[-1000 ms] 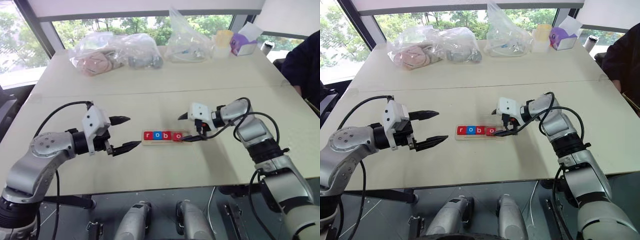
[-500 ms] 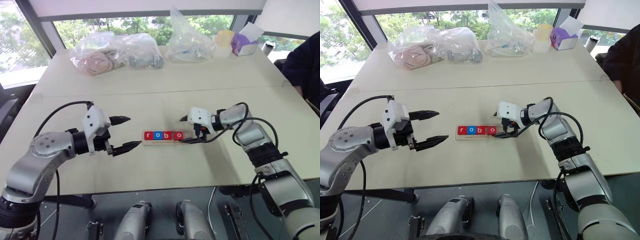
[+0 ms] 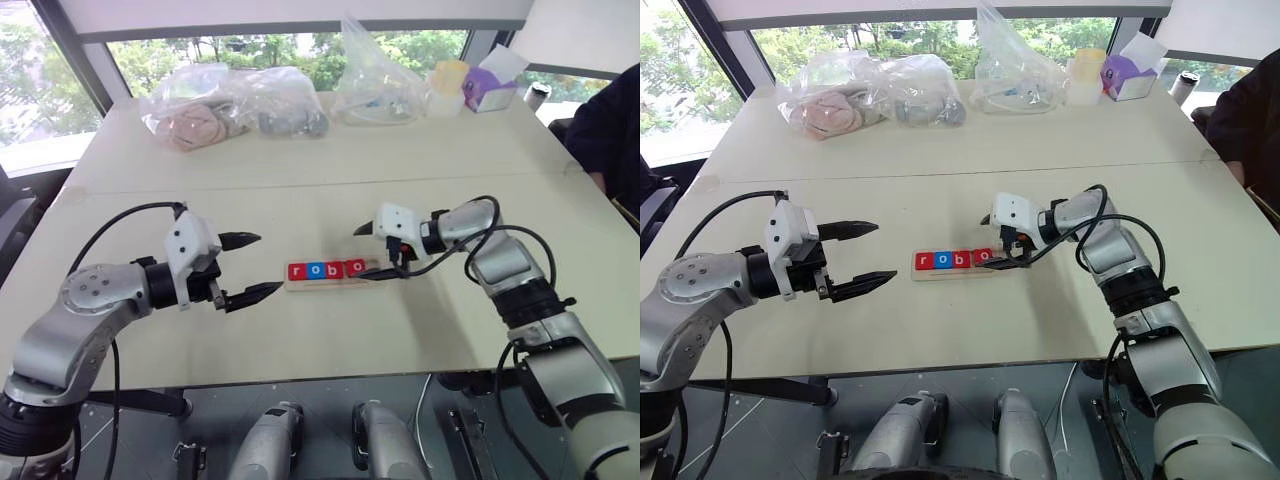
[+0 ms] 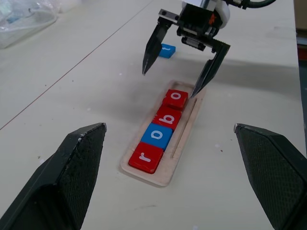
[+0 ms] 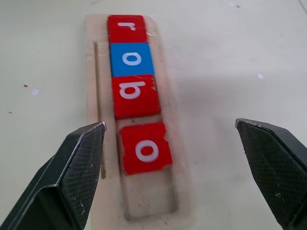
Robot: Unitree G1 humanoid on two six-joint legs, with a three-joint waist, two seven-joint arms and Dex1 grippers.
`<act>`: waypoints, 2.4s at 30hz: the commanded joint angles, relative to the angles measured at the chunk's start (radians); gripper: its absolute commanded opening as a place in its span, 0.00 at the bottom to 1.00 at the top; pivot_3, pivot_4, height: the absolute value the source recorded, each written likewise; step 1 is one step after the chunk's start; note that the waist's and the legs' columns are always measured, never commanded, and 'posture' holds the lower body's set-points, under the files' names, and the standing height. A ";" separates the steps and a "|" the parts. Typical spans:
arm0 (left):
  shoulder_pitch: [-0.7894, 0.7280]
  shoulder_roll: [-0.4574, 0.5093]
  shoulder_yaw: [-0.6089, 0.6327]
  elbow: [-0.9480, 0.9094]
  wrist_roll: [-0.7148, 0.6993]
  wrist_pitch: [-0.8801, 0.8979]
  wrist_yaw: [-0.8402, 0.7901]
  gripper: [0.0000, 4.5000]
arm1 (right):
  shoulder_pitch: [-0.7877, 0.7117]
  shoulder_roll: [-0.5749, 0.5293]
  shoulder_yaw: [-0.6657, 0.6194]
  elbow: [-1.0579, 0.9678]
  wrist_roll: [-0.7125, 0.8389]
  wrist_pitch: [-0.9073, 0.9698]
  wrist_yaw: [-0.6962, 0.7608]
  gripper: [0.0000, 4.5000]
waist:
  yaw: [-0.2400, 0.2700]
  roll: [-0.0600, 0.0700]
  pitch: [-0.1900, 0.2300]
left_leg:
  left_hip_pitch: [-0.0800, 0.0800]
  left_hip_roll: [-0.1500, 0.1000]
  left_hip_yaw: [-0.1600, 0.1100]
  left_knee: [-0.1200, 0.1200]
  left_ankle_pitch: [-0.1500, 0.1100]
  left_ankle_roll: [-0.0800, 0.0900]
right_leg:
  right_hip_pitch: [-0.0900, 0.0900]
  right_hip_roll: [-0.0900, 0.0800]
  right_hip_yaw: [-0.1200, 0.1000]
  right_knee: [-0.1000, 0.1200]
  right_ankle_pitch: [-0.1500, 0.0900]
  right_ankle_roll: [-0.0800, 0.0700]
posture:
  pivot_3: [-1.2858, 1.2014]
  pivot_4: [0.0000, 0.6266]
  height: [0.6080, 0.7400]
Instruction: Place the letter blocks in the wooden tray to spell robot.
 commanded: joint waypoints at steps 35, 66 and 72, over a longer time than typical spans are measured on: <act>-0.016 0.004 0.015 -0.019 -0.006 -0.004 0.000 1.00 | -0.042 -0.004 0.008 0.110 -0.117 -0.189 -0.084 0.99 | -0.001 0.000 0.000 | 0.000 0.000 0.001 0.000 0.000 0.000 | 0.000 0.001 0.001 0.000 0.000 0.000 | 0.52 0.24 0.92; -0.051 -0.016 -0.015 0.024 0.017 -0.031 -0.020 1.00 | 0.175 0.249 -0.364 -0.326 0.006 0.793 -0.915 0.99 | 0.000 0.000 0.000 | 0.000 0.001 0.003 -0.001 0.000 0.001 | -0.002 0.001 0.003 0.000 0.000 -0.001 | 0.52 0.24 0.92; -0.048 -0.017 -0.012 0.022 0.020 -0.031 -0.019 1.00 | 0.194 0.308 -0.366 -0.340 0.010 0.827 -1.000 0.99 | -0.004 0.000 0.000 | 0.000 0.003 0.003 -0.001 0.000 0.001 | -0.002 0.003 0.003 0.000 0.001 -0.001 | 0.52 0.24 0.92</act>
